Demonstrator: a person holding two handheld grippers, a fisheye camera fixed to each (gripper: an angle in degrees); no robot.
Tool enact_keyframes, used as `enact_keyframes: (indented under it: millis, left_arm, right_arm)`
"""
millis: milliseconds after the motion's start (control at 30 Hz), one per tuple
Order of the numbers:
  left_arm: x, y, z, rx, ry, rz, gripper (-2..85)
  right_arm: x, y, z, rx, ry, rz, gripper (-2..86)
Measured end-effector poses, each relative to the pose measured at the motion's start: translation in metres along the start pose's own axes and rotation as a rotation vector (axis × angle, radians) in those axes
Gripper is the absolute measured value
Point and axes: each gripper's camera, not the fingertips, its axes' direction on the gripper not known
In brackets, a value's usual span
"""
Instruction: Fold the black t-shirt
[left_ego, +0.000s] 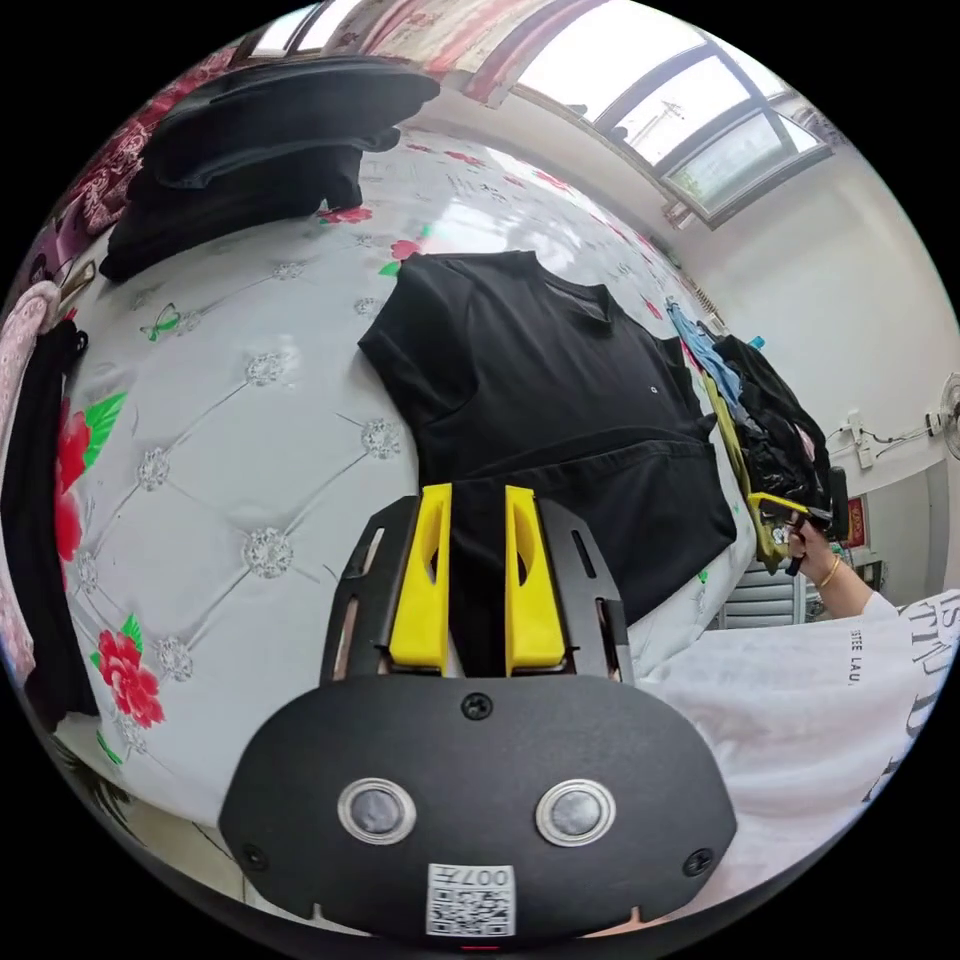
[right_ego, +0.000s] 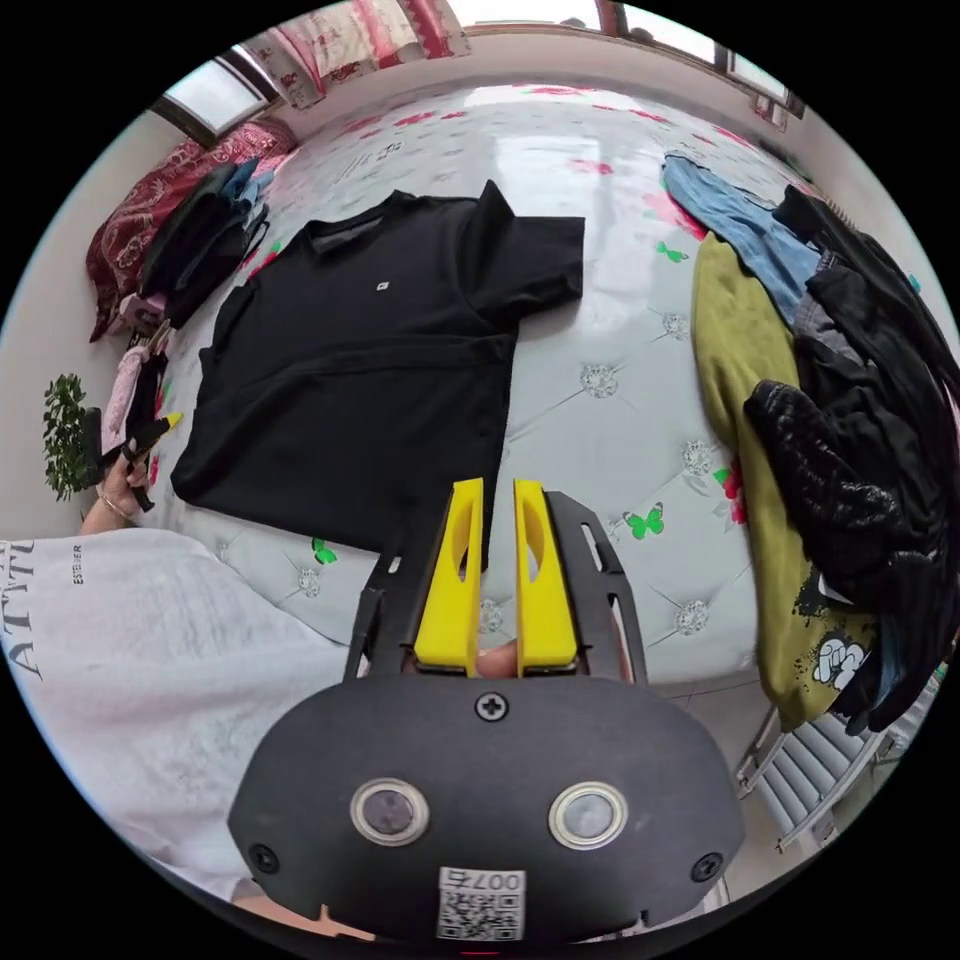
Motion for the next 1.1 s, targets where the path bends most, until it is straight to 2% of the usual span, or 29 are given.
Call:
enact_keyframes:
  millis: [100, 167, 300, 433, 600, 633, 767, 867, 1033, 1100]
  left_arm:
    - [0.009, -0.017, 0.026, -0.069, -0.088, 0.013, 5.6]
    - [0.013, -0.020, 0.030, -0.050, -0.165, 0.015, 0.5]
    - [0.016, -0.026, 0.018, -0.045, -0.161, 0.012, -0.7]
    - [0.023, -0.033, -0.018, 0.086, -0.167, 0.027, -0.9]
    - [0.004, -0.048, 0.001, 0.010, -0.170, -0.071, -0.2]
    - [-0.006, -0.051, 0.005, -0.018, -0.155, -0.133, 0.7]
    - [-0.038, -0.051, -0.019, 0.163, -0.024, -0.309, 6.7]
    - [-0.067, -0.061, -0.020, 0.192, 0.054, -0.417, 9.9]
    - [-0.086, -0.092, -0.005, 0.193, 0.152, -0.459, 11.6]
    - [-0.086, -0.103, 0.004, 0.159, 0.111, -0.457, 9.9]
  right_arm:
    - [-0.002, -0.019, 0.010, 0.036, -0.039, 0.028, 2.4]
    - [-0.007, -0.029, 0.022, 0.036, -0.037, 0.027, 2.2]
    - [-0.019, -0.043, 0.049, -0.002, 0.057, 0.006, 0.9]
    - [-0.023, -0.042, 0.050, 0.021, 0.114, -0.031, 0.1]
    - [0.002, -0.035, 0.051, 0.035, 0.084, 0.063, -0.2]
    - [0.004, -0.033, 0.049, 0.042, 0.083, 0.078, -0.2]
    - [0.012, -0.022, 0.031, 0.132, 0.019, 0.142, -0.2]
    - [0.009, -0.017, 0.027, 0.158, -0.028, 0.144, -0.2]
    - [-0.006, -0.028, 0.028, 0.156, -0.047, 0.088, -0.2]
    - [-0.013, -0.039, 0.027, 0.151, -0.060, 0.055, -0.2]
